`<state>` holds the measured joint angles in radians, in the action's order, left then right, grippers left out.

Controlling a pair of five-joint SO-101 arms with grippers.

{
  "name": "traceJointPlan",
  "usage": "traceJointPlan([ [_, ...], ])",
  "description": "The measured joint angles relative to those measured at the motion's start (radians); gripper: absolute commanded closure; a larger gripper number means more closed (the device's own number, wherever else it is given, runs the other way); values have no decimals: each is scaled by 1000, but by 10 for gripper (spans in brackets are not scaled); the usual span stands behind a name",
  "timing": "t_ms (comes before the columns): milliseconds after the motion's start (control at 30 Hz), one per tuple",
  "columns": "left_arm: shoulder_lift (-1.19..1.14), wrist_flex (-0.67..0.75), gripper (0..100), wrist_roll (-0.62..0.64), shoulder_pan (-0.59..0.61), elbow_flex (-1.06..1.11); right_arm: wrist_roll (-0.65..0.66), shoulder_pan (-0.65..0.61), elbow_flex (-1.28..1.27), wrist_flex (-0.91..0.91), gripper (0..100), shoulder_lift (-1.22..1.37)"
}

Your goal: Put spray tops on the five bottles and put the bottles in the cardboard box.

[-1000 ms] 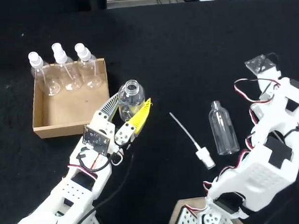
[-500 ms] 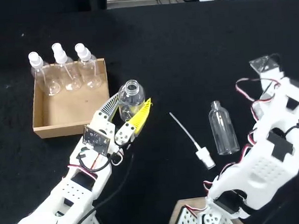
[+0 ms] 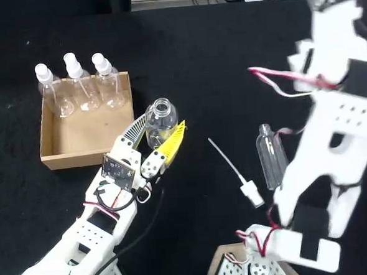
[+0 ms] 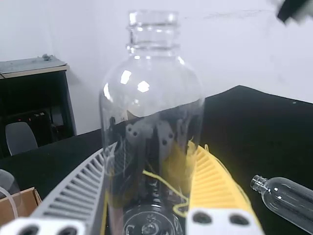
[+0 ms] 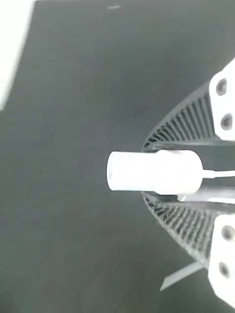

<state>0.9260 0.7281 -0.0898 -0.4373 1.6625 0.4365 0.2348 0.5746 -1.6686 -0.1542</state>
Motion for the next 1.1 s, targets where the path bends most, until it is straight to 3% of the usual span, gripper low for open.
traceJointPlan([
  [267,0,15,970,0,0,0,-199,-325,350,-49,988,-23],
  [567,0,152,970,0,0,0,-212,-531,591,46,988,-37],
  [800,0,115,970,0,0,0,-212,-683,661,198,988,-49],
  [1100,0,115,970,0,0,0,-212,-884,663,209,988,-89],
])
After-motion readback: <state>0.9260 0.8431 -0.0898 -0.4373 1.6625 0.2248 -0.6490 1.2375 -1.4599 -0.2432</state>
